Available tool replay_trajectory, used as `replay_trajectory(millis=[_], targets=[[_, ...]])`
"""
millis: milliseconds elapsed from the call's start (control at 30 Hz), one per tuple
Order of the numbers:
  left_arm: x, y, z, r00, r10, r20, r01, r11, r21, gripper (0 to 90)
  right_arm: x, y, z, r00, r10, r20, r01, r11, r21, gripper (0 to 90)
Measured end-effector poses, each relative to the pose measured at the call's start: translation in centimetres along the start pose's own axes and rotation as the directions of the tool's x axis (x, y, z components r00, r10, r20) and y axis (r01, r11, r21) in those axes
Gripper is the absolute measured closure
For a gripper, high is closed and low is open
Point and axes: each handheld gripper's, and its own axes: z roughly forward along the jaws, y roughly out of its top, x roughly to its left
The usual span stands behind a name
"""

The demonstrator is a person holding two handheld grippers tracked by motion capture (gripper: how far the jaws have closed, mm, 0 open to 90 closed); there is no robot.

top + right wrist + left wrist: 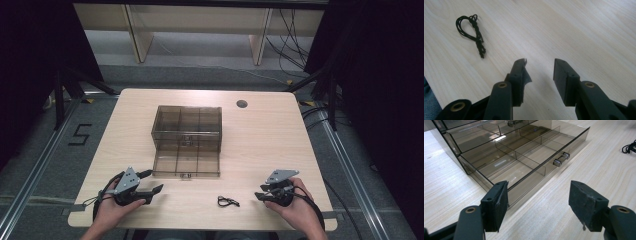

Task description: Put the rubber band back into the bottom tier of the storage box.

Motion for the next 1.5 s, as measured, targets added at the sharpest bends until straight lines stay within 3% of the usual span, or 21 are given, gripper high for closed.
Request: replay_trajectory(millis=[167,267,367,400,500,533,567,633,700,733,833,867,900,1000,1133,1200,1300,1333,1367,1433,1500], targets=[[0.1,0.0,-0.1,1.0000,0.007,0.004,-0.007,1.0000,-0.003,31.6,0.2,0.5,-0.1,0.9997,0.005,-0.023,-0.005,1.000,0.025,63.0],[0.1,0.0,-0.1,1.0000,0.001,0.001,-0.001,1.0000,-0.004,31.6,0.3,0.6,0.0,0.9997,-0.019,-0.016,0.019,1.000,0.025,63.2],[0.1,0.0,-0.1,1.0000,0.008,0.004,-0.008,1.0000,0.000,31.5,0.8,1.3,-0.1,0.9988,-0.012,-0.048,0.016,0.995,0.098,63.7],[0.1,0.0,-0.1,1.0000,0.007,0.006,-0.007,1.0000,-0.002,31.6,1.1,1.4,-0.1,0.9995,-0.004,-0.030,0.007,0.994,0.111,63.8],[0.1,0.0,-0.1,1.0000,0.005,0.006,-0.005,1.0000,-0.002,31.5,1.4,2.1,-0.1,0.9959,-0.056,-0.071,0.068,0.981,0.180,64.4],[0.1,0.0,-0.1,1.0000,0.005,0.006,-0.005,1.0000,-0.002,31.5,1.4,2.1,-0.1,0.9959,-0.056,-0.071,0.068,0.981,0.180,64.4],[0.1,0.0,-0.1,1.0000,0.003,0.005,-0.003,1.0000,-0.004,31.6,1.5,2.5,-0.1,0.9905,-0.103,-0.091,0.119,0.973,0.198,64.9],[0.1,0.0,-0.2,1.0000,0.007,-0.001,-0.007,1.0000,0.003,31.6,1.6,2.7,0.0,0.9865,-0.123,-0.108,0.143,0.968,0.205,64.9],[0.1,0.0,-0.1,0.9999,0.011,0.001,-0.011,0.9999,0.001,31.6,1.9,3.2,0.1,0.9749,-0.168,-0.146,0.201,0.947,0.250,65.3],[0.1,0.0,-0.1,0.9999,0.014,0.001,-0.014,0.9999,-0.003,31.5,2.0,3.4,0.2,0.9757,-0.161,-0.149,0.197,0.942,0.271,65.3],[0.1,0.0,-0.1,1.0000,0.000,0.004,0.000,1.0000,-0.004,31.6,2.2,3.7,0.4,0.9645,-0.193,-0.180,0.243,0.918,0.313,66.0],[0.2,0.0,-0.1,0.9999,0.014,0.002,-0.014,0.9999,0.001,31.6,2.3,3.9,0.5,0.9628,-0.198,-0.184,0.251,0.909,0.333,66.3],[0.1,0.0,-0.1,0.9999,0.012,0.003,-0.012,0.9999,0.000,31.6,2.3,4.0,0.6,0.9523,-0.227,-0.203,0.286,0.896,0.341,66.5],[0.2,0.0,-0.1,0.9999,0.017,0.003,-0.017,0.9999,0.000,31.6,2.5,4.6,0.9,0.9436,-0.250,-0.217,0.318,0.867,0.383,67.4],[0.1,0.0,-0.2,1.0000,0.004,0.001,-0.004,1.0000,0.001,31.6,2.9,5.3,1.3,0.9324,-0.279,-0.230,0.351,0.851,0.390,68.4],[0.1,0.0,-0.2,1.0000,0.007,0.000,-0.007,1.0000,0.001,31.6,3.2,5.6,1.4,0.9321,-0.277,-0.234,0.351,0.847,0.400,68.9],[0.1,0.0,-0.2,1.0000,0.006,0.001,-0.006,1.0000,0.001,31.5,3.3,6.1,1.7,0.9252,-0.300,-0.233,0.373,0.834,0.407,69.0],[0.1,0.0,-0.1,1.0000,0.003,0.002,-0.003,1.0000,0.000,31.6,3.3,6.2,1.8,0.9220,-0.309,-0.233,0.382,0.825,0.416,69.0],[0.1,0.0,-0.1,0.9999,0.011,0.004,-0.011,0.9999,-0.002,31.6,3.5,6.3,1.8,0.9261,-0.302,-0.227,0.373,0.823,0.429,69.1],[0.1,0.0,-0.1,1.0000,0.002,0.005,-0.002,1.0000,-0.007,31.6,3.6,6.6,2.0,0.9180,-0.317,-0.238,0.392,0.817,0.423,69.3],[0.1,0.0,-0.1,1.0000,0.000,0.006,0.000,1.0000,-0.006,31.6,3.9,6.8,2.1,0.9244,-0.301,-0.235,0.377,0.818,0.436,69.5]])
